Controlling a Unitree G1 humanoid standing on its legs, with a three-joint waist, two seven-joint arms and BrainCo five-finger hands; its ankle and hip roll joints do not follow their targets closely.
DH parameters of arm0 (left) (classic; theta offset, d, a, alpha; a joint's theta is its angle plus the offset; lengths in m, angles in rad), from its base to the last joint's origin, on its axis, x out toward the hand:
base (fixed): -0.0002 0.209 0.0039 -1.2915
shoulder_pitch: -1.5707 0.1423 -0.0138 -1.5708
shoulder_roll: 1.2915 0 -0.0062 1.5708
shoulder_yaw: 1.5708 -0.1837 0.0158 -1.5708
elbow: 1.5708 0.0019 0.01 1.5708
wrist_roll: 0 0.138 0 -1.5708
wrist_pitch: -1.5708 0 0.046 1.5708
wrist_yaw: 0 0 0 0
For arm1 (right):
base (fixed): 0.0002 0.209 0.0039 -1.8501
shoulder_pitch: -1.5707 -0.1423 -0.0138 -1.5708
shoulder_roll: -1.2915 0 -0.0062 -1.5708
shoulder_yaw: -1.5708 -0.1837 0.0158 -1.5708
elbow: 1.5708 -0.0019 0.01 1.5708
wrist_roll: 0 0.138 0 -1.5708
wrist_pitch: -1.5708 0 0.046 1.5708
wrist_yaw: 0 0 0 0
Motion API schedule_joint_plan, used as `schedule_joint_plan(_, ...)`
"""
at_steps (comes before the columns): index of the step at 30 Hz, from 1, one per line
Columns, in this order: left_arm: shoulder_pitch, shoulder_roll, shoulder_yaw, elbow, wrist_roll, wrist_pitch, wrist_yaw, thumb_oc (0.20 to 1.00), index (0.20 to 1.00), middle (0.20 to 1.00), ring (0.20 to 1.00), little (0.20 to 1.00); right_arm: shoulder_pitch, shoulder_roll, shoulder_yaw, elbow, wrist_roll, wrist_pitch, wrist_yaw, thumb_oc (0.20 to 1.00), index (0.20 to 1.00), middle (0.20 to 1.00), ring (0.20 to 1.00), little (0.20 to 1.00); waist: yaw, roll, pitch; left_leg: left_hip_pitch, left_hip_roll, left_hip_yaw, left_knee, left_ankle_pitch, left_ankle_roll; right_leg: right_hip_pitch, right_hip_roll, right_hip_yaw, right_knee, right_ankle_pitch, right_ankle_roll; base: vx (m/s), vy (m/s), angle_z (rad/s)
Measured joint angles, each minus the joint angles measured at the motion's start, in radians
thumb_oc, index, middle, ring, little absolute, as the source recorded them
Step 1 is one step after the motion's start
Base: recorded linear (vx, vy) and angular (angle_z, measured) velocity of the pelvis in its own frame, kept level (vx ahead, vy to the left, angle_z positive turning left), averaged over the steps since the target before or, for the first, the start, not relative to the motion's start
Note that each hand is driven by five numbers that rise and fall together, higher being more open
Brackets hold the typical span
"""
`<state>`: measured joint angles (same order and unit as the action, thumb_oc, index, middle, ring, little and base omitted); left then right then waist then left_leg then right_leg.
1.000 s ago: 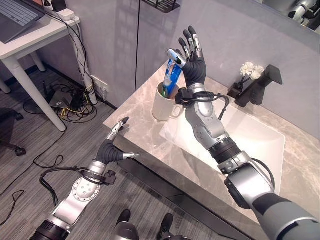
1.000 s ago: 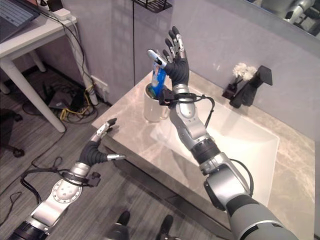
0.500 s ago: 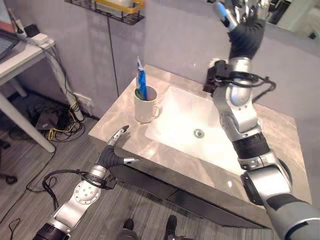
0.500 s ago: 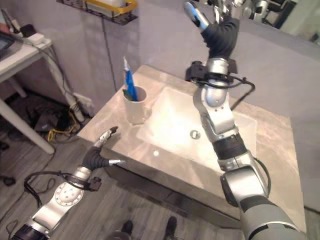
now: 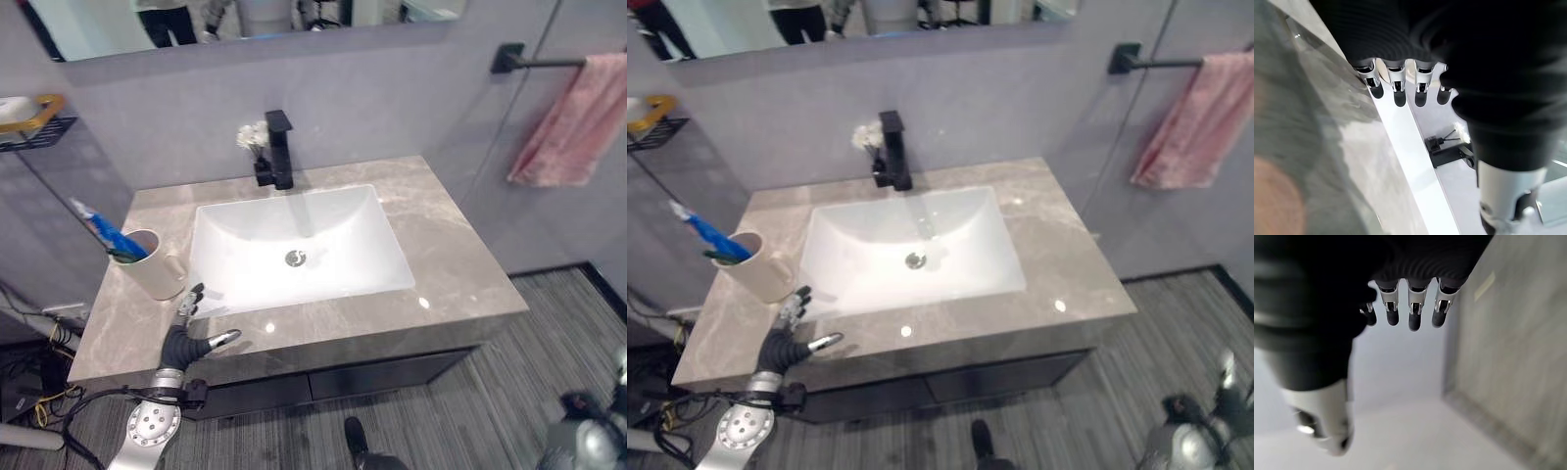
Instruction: Put brush and paste in cup on sink, flatten towel.
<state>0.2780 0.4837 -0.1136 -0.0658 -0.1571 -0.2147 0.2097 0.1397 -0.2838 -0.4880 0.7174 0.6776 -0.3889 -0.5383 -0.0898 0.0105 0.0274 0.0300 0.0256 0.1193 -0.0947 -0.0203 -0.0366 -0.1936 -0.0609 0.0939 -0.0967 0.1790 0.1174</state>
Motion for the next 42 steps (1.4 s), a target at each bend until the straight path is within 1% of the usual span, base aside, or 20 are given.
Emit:
schedule_joint_plan(1, -0.001, 0.01, -0.006, 0.0, -0.002, 0.0, -0.001, 1.0, 1.0, 1.0, 1.0, 1.0, -0.035, -0.013, 0.004, 0.144, 0.01, 0.004, -0.001, 1.0, 1.0, 1.0, 1.0, 1.0, 0.002, -0.003, 0.001, 0.001, 0.0, 0.0, -0.001, 0.0, 0.0, 0.003, 0.0, -0.001, -0.001, 0.002, -0.002, -0.04, -0.02, 0.0)
schedule_joint_plan(2, -0.003, 0.027, -0.019, -0.002, -0.003, -0.003, -0.004, 1.0, 1.0, 1.0, 1.0, 1.0, -0.077, -0.029, 0.033, 0.369, 0.039, 0.042, 0.003, 1.0, 1.0, 1.0, 1.0, 1.0, 0.011, -0.004, 0.005, 0.001, 0.0, 0.0, -0.001, 0.0, 0.0, 0.004, -0.001, -0.002, -0.001, 0.002, -0.002, 0.0, 0.0, 0.0)
schedule_joint_plan(4, -0.012, 0.029, -0.023, -0.014, -0.024, -0.007, -0.014, 1.0, 1.0, 1.0, 1.0, 1.0, -0.069, -0.016, 0.097, 0.443, 0.071, 0.092, 0.025, 1.0, 1.0, 1.0, 1.0, 1.0, 0.024, 0.002, 0.02, 0.001, 0.0, -0.001, -0.001, 0.0, 0.0, 0.002, -0.003, -0.005, -0.001, 0.001, 0.001, -0.03, -0.047, 0.04)
schedule_joint_plan(5, -0.025, 0.029, -0.034, -0.019, -0.039, -0.01, -0.023, 1.0, 1.0, 1.0, 1.0, 1.0, -0.083, -0.014, 0.173, 0.546, 0.045, 0.141, 0.071, 1.0, 1.0, 1.0, 1.0, 1.0, 0.032, 0.017, 0.029, -0.007, 0.007, -0.004, -0.002, 0.001, 0.002, -0.001, -0.005, -0.021, 0.008, 0.013, 0.002, 0.0, -0.038, 0.13)
schedule_joint_plan(6, -0.035, 0.029, -0.042, -0.02, -0.04, -0.01, -0.029, 0.875, 0.875, 0.875, 0.875, 0.875, -0.1, -0.012, 0.21, 0.61, 0.03, 0.179, 0.091, 1.0, 1.0, 1.0, 1.0, 1.0, 0.034, 0.016, 0.031, -0.008, 0.01, -0.007, -0.001, 0.0, 0.001, 0.0, -0.003, -0.024, 0.008, 0.014, -0.001, 0.03, -0.032, 0.16)
schedule_joint_plan(7, -0.037, 0.029, -0.046, -0.023, -0.04, -0.012, -0.031, 0.627, 0.627, 0.627, 0.627, 0.627, -0.109, -0.002, 0.21, 0.627, 0.024, 0.215, 0.105, 1.0, 1.0, 1.0, 1.0, 1.0, 0.039, 0.016, 0.031, -0.008, 0.012, -0.011, -0.002, 0.0, 0.0, 0.001, 0.001, -0.028, 0.004, 0.008, -0.012, 0.0, -0.033, 0.11)
schedule_joint_plan(8, -0.044, 0.03, -0.053, -0.027, -0.042, -0.012, -0.042, 0.404, 0.404, 0.404, 0.404, 0.404, -0.117, 0.004, 0.262, 0.646, 0.004, 0.233, 0.139, 1.0, 1.0, 1.0, 1.0, 1.0, 0.046, 0.022, 0.035, -0.007, 0.017, -0.014, -0.001, 0.002, -0.001, 0.003, 0.008, -0.032, -0.001, 0.003, -0.019, 0.0, -0.025, 0.13)
schedule_joint_plan(9, -0.049, 0.03, -0.058, -0.03, -0.043, -0.012, -0.052, 0.351, 0.351, 0.351, 0.351, 0.351, -0.133, 0.002, 0.279, 0.656, -0.008, 0.253, 0.168, 1.0, 1.0, 1.0, 1.0, 1.0, 0.048, 0.025, 0.037, -0.008, 0.021, -0.022, -0.001, 0.004, -0.004, 0.006, 0.009, -0.042, -0.001, 0.002, -0.022, 0.0, -0.025, 0.16)
schedule_joint_plan(10, -0.051, 0.03, -0.058, -0.034, -0.043, -0.011, -0.064, 0.2, 0.2, 0.2, 0.2, 0.2, -0.142, 0.003, 0.277, 0.65, -0.013, 0.264, 0.179, 1.0, 1.0, 1.0, 1.0, 1.0, 0.047, 0.031, 0.038, -0.007, 0.023, -0.028, -0.001, 0.007, -0.008, 0.011, 0.009, -0.051, 0.0, 0.002, -0.022, 0.0, -0.032, 0.21)
schedule_joint_plan(11, -0.052, 0.03, -0.058, -0.034, -0.045, -0.011, -0.071, 0.2, 0.2, 0.2, 0.2, 0.2, -0.151, 0.013, 0.284, 0.645, -0.03, 0.272, 0.194, 1.0, 1.0, 1.0, 1.0, 1.0, 0.056, 0.038, 0.041, -0.001, 0.024, -0.029, -0.001, 0.009, -0.01, 0.02, 0.009, -0.055, -0.001, 0.002, -0.023, 0.0, -0.041, 0.11)
schedule_joint_plan(13, -0.052, 0.031, -0.058, -0.051, -0.111, -0.003, -0.099, 0.2, 0.2, 0.2, 0.2, 0.2, -0.177, 0.016, 0.451, 0.672, -0.145, 0.296, 0.218, 1.0, 1.0, 1.0, 1.0, 1.0, 0.08, 0.042, 0.045, 0.006, 0.027, -0.043, -0.001, 0.005, -0.011, 0.037, 0.008, -0.073, -0.001, -0.007, -0.031, 0.0, -0.026, 0.21)
schedule_joint_plan(14, -0.045, 0.031, -0.057, -0.058, -0.126, -0.001, -0.108, 0.2, 0.2, 0.2, 0.2, 0.2, -0.186, 0.03, 0.459, 0.662, -0.191, 0.314, 0.232, 1.0, 1.0, 1.0, 1.0, 1.0, 0.083, 0.043, 0.046, 0.004, 0.026, -0.056, -0.001, 0.006, -0.011, 0.04, 0.006, -0.08, -0.001, -0.009, -0.031, 0.01, -0.021, 0.28)
schedule_joint_plan(15, -0.034, 0.035, -0.057, -0.068, -0.159, 0.002, -0.116, 0.2, 0.2, 0.2, 0.2, 0.2, -0.197, 0.037, 0.52, 0.645, -0.251, 0.329, 0.246, 1.0, 1.0, 1.0, 1.0, 1.0, 0.105, 0.046, 0.047, 0.004, 0.025, -0.058, -0.001, 0.006, -0.011, 0.04, 0.005, -0.082, -0.001, -0.01, -0.031, 0.01, -0.016, 0.16)
schedule_joint_plan(16, -0.028, 0.039, -0.057, -0.071, -0.175, 0.004, -0.123, 0.2, 0.2, 0.2, 0.2, 0.2, -0.191, 0.038, 0.567, 0.625, -0.29, 0.33, 0.264, 1.0, 1.0, 1.0, 1.0, 1.0, 0.11, 0.047, 0.047, 0.003, 0.025, -0.06, -0.001, 0.006, -0.011, 0.04, 0.004, -0.083, -0.001, -0.01, -0.031, 0.01, -0.011, 0.08)
schedule_joint_plan(21, -0.001, 0.04, -0.042, -0.074, -0.317, 0.028, -0.17, 0.2, 0.2, 0.2, 0.2, 0.2, -0.207, 0.026, 0.579, 0.564, -0.381, 0.333, 0.326, 1.0, 1.0, 1.0, 1.0, 1.0, 0.113, 0.066, 0.044, 0.004, 0.021, -0.084, -0.001, 0.006, -0.011, 0.052, -0.006, -0.107, -0.001, -0.017, -0.03, 0.02, -0.016, 0.14)
schedule_joint_plan(24, -0.003, 0.039, -0.007, -0.074, -0.346, 0.044, -0.174, 0.2, 0.2, 0.2, 0.2, 0.2, -0.222, -0.005, 0.674, 0.564, -0.495, 0.354, 0.326, 1.0, 1.0, 1.0, 1.0, 1.0, 0.121, 0.075, 0.039, 0.004, 0.019, -0.087, -0.001, 0.005, -0.01, 0.054, -0.008, -0.111, -0.001, -0.019, -0.029, 0.01, -0.008, 0.02)
schedule_joint_plan(29, -0.004, 0.039, 0.022, -0.074, -0.347, 0.044, -0.172, 0.2, 0.2, 0.2, 0.2, 0.2, -0.221, -0.021, 0.665, 0.56, -0.556, 0.355, 0.323, 1.0, 1.0, 1.0, 1.0, 1.0, 0.123, 0.083, 0.034, 0.003, 0.02, -0.098, -0.001, 0.005, -0.01, 0.057, -0.009, -0.123, -0.001, -0.02, -0.028, 0.01, -0.008, 0.06)
schedule_joint_plan(35, -0.003, 0.039, 0.026, -0.074, -0.347, 0.045, -0.167, 0.2, 0.2, 0.2, 0.2, 0.2, -0.191, -0.002, 0.669, 0.445, -0.555, 0.337, 0.332, 1.0, 1.0, 1.0, 1.0, 1.0, 0.12, 0.084, 0.034, 0.001, 0.02, -0.106, -0.001, 0.006, -0.011, 0.059, -0.01, -0.13, -0.001, -0.024, -0.031, 0.0, -0.001, 0.03)
schedule_joint_plan(39, -0.003, 0.04, 0.027, -0.072, -0.345, 0.051, -0.16, 0.2, 0.2, 0.2, 0.2, 0.2, -0.189, 0.0, 0.719, 0.444, -0.605, 0.328, 0.347, 1.0, 1.0, 1.0, 1.0, 1.0, 0.121, 0.084, 0.034, 0.0, 0.02, -0.107, -0.001, 0.006, -0.011, 0.059, -0.01, -0.131, -0.001, -0.024, -0.031, 0.0, 0.0, 0.0)
schedule_joint_plan(42, -0.003, 0.062, 0.039, -0.072, -0.342, 0.065, -0.155, 0.2, 0.2, 0.2, 0.2, 0.2, -0.19, -0.004, 0.717, 0.445, -0.636, 0.327, 0.346, 1.0, 1.0, 1.0, 1.0, 1.0, 0.12, 0.084, 0.034, 0.0, 0.02, -0.108, -0.001, 0.006, -0.011, 0.058, -0.01, -0.131, -0.001, -0.025, -0.031, 0.0, 0.0, 0.0)
